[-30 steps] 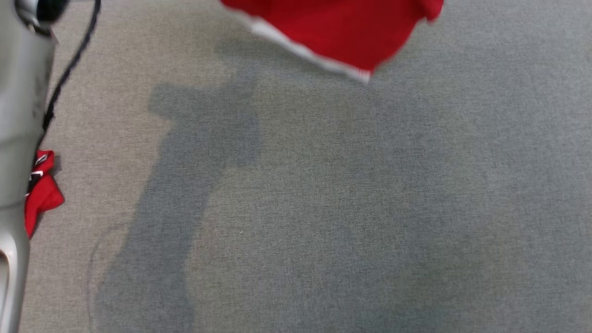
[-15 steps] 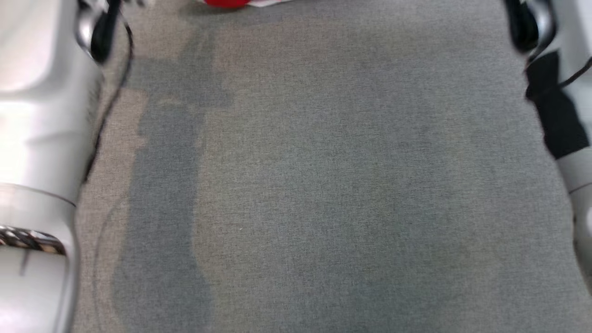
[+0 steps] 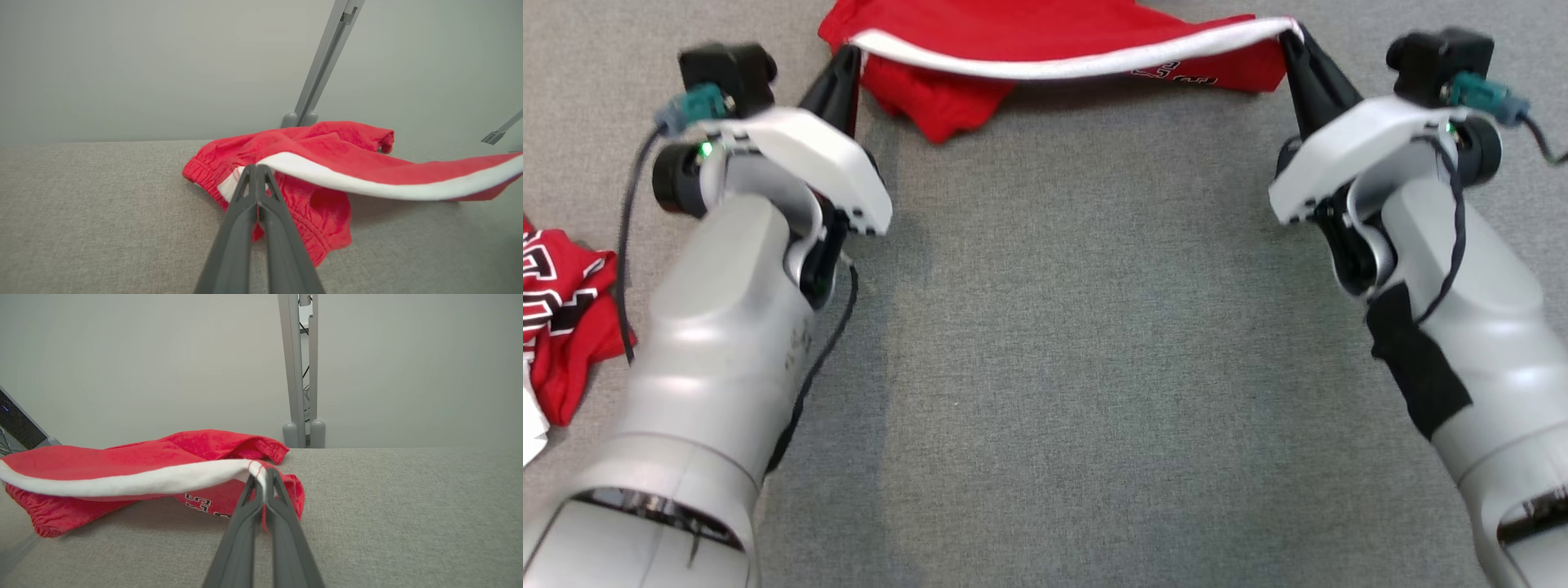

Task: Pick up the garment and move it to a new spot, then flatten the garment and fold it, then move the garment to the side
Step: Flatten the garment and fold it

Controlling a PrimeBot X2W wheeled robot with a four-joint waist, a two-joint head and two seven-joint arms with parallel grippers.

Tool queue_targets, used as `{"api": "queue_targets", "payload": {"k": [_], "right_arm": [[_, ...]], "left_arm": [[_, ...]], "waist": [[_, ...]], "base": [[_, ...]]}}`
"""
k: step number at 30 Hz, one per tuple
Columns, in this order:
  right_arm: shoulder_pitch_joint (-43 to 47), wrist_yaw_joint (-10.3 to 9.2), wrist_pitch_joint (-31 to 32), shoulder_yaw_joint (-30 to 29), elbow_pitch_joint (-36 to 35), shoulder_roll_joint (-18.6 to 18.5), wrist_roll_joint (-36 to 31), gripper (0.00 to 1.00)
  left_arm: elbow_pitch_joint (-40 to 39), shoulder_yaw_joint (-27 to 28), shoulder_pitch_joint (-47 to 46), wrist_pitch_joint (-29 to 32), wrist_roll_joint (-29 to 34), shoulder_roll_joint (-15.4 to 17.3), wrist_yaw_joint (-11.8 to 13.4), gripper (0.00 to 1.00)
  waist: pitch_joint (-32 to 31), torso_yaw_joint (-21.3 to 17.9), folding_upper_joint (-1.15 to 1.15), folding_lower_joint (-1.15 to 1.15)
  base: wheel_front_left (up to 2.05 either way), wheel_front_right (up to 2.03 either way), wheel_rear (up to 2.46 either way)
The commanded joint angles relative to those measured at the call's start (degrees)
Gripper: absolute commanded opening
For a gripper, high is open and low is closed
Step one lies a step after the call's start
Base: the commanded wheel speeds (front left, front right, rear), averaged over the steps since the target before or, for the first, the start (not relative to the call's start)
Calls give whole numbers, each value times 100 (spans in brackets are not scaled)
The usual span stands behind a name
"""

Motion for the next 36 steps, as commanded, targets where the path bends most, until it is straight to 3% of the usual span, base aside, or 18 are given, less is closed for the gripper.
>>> {"api": "queue_targets", "payload": {"k": [1, 5, 11, 15, 18, 23, 36], "right_arm": [[191, 1, -31, -4, -98, -86, -6, 0], [1050, 1, -31, -123, -789, -161, 20, 0], [2655, 2, -31, -365, -1901, -303, -52, 0], [3738, 2, -31, -633, -2565, -322, -166, 0], [4737, 1, -31, -1126, -3312, -276, -245, 0], [5864, 1, -33, -1505, -4199, -130, -503, 0], [7691, 1, 526, -2080, -6051, 80, -1036, 0]], "left_arm": [[-10, -49, 147, -45, 13, 15, -6, 0], [-284, -110, 713, -125, 116, 105, -7, 0], [-1631, 113, 2199, -123, 468, 292, -5, 0], [-2482, 240, 3284, -124, 720, 378, 161, 0], [-3202, 368, 4242, -124, 663, 454, 211, 0], [-4147, 395, 5138, -59, 671, 705, 462, 0], [-7056, 346, 7097, 1347, 543, 1391, 1424, 0]], "waist": [[-98, -3, 0, 0], [-368, -12, 0, 0], [-844, -8, 0, 0], [-1177, -10, 0, 0], [-1475, 32, 0, 0], [-1690, 65, 0, 0], [-2032, 36, 0, 0]], "base": [[0, 0, 0], [0, 0, 0], [0, 0, 0], [0, 0, 0], [0, 0, 0], [0, 0, 0], [0, 0, 0]]}}
